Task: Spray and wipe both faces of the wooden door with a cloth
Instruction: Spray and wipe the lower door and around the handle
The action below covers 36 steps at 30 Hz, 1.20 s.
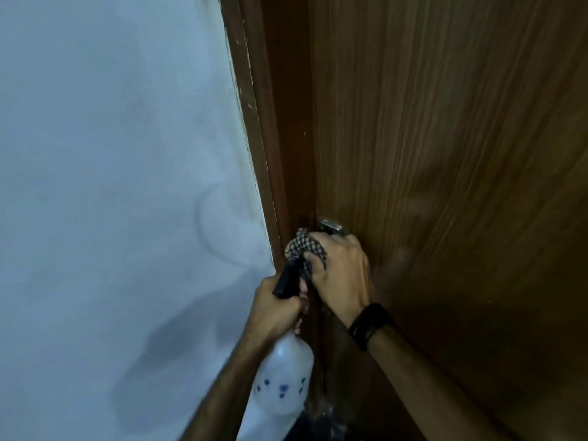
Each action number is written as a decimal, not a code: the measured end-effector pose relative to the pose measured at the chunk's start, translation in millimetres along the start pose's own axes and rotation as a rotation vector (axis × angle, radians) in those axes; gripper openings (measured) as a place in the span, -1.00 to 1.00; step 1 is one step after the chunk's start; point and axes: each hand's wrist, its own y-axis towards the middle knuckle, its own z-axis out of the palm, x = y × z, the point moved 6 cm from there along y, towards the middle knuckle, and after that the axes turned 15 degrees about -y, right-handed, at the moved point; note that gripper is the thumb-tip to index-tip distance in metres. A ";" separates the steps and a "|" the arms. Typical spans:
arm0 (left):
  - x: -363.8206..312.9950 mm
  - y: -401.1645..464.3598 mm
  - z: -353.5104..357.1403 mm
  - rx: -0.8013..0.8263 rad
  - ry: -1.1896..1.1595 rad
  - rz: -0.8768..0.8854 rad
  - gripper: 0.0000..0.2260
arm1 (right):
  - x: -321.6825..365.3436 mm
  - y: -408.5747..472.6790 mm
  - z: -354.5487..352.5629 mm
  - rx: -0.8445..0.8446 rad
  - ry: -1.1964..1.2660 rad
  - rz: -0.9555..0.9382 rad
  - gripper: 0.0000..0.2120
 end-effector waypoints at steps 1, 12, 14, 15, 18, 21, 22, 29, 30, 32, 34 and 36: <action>-2.1 -5.9 -0.4 -0.007 0.017 -0.026 -0.80 | -0.5 4.0 -6.9 -0.041 0.043 0.075 -0.72; -52.6 -0.4 -12.9 0.041 0.015 0.009 -0.79 | -0.1 -8.2 -28.8 0.031 -0.033 0.085 -0.66; -54.0 -3.9 -13.8 0.078 -0.009 -0.036 -0.77 | -16.1 -32.3 -53.4 -0.058 -0.071 0.236 -0.65; -55.5 -6.0 -13.3 0.101 -0.017 -0.052 -0.76 | -24.7 -43.0 -61.5 -0.093 -0.089 0.317 -0.67; -57.7 -4.8 -12.7 0.149 -0.008 -0.074 -0.72 | -31.6 -46.8 -50.4 0.074 -0.151 0.397 -0.68; -56.3 -5.5 -13.5 0.149 -0.008 -0.111 -0.70 | -8.4 -33.3 -28.9 0.216 -0.200 0.302 -0.60; -56.6 -5.3 -13.5 0.157 -0.003 -0.119 -0.71 | -1.1 -27.6 -27.3 0.220 -0.215 0.290 -0.60; -44.9 -5.4 -16.0 0.229 0.005 -0.212 -0.74 | -10.0 -39.4 -45.2 0.291 -0.324 0.325 -0.66; -43.3 -6.7 -13.6 0.235 0.003 -0.230 -0.75 | -19.3 -44.9 -51.8 0.269 -0.302 0.376 -0.69; -40.2 -9.7 -5.3 0.269 0.031 -0.268 -0.76 | -35.1 -55.3 -66.7 0.170 -0.226 0.510 -0.74; -35.7 -12.6 7.2 0.333 0.072 -0.324 -0.78 | -41.2 -61.5 -80.7 0.024 -0.157 0.612 -0.76; -30.7 -13.6 18.6 0.387 0.106 -0.367 -0.80 | -37.5 -60.4 -89.8 -0.095 -0.109 0.612 -0.74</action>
